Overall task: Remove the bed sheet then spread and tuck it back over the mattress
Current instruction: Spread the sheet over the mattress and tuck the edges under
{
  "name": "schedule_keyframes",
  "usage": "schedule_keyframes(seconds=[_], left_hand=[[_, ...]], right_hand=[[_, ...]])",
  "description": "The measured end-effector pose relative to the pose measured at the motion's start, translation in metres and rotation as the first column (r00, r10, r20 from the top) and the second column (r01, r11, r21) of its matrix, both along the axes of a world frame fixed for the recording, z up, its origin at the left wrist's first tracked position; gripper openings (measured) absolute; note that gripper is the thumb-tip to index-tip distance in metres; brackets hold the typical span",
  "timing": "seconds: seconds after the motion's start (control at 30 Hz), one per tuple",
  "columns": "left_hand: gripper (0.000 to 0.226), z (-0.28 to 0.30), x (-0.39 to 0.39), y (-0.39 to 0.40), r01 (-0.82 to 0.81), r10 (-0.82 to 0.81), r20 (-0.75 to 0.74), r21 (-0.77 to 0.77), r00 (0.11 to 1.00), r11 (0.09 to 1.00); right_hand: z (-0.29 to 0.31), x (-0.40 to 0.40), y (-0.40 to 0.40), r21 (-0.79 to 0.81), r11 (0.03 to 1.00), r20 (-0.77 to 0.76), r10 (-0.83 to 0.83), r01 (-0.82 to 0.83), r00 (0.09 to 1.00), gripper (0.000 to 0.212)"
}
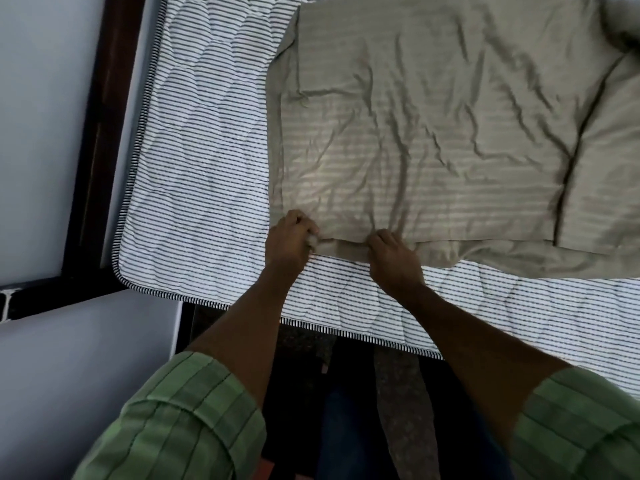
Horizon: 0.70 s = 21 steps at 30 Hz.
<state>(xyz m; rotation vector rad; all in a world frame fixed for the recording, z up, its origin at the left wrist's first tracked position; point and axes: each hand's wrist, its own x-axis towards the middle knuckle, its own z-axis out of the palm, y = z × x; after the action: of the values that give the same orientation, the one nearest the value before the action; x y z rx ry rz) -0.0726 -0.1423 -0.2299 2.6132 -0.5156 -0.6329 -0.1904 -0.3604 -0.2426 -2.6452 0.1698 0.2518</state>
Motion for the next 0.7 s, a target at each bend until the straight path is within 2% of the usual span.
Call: schedule_keyframes(seconds=[0.07,0.17,0.2,0.3,0.37,0.4,0.47,0.5,0.57,0.63,0.7], left_hand=[[0.035,-0.001,0.001,-0.004,-0.018,0.018,-0.013,0.027,1.0,0.999],[0.062,-0.003,-0.002,-0.01,-0.01,0.015,-0.055,0.094,0.998,0.996],[0.068,-0.004,-0.004,-0.011,-0.004,0.011,-0.056,0.113,0.998,0.994],[0.063,-0.003,-0.007,-0.012,0.023,-0.026,0.018,0.185,0.999,0.983],[0.05,-0.005,-0.006,-0.014,-0.004,-0.014,0.076,0.223,0.997,0.975],[0.042,-0.005,-0.004,-0.015,-0.046,0.025,0.102,0.213,0.994,0.976],[0.02,-0.003,0.001,-0.02,-0.241,0.22,0.166,0.115,0.961,0.964],[0.012,-0.002,0.003,-0.022,-0.375,0.363,0.169,0.039,0.916,0.926],[0.011,-0.001,0.011,-0.027,-0.603,0.608,0.093,-0.077,0.789,0.794],[0.017,0.0,0.018,-0.035,-0.672,0.675,0.041,-0.076,0.736,0.737],[0.03,0.0,0.027,-0.041,-0.593,0.596,0.084,-0.057,0.799,0.803]], right_hand=[[0.0,0.012,0.007,-0.006,1.0,-0.057,-0.031,0.031,0.998,0.017],[-0.001,0.027,0.018,-0.049,0.998,-0.168,0.019,-0.027,0.986,0.041],[-0.001,0.032,0.02,-0.069,0.997,-0.185,0.028,-0.042,0.982,0.043],[0.0,0.048,0.018,-0.031,0.999,-0.069,-0.015,0.012,0.997,0.029],[0.007,0.064,0.017,0.086,0.982,0.071,-0.172,0.166,0.982,0.012],[0.012,0.072,0.017,0.162,0.952,0.103,-0.278,0.259,0.955,0.008],[0.018,0.083,0.017,0.256,0.884,0.049,-0.417,0.392,0.908,0.008],[0.019,0.084,0.016,0.262,0.867,-0.009,-0.436,0.423,0.9,0.009],[0.016,0.079,0.01,0.234,0.862,-0.109,-0.436,0.449,0.893,0.009],[0.008,0.071,0.002,0.23,0.837,-0.147,-0.474,0.496,0.868,0.009],[0.002,0.066,-0.003,0.266,0.819,-0.153,-0.485,0.508,0.861,0.01]])
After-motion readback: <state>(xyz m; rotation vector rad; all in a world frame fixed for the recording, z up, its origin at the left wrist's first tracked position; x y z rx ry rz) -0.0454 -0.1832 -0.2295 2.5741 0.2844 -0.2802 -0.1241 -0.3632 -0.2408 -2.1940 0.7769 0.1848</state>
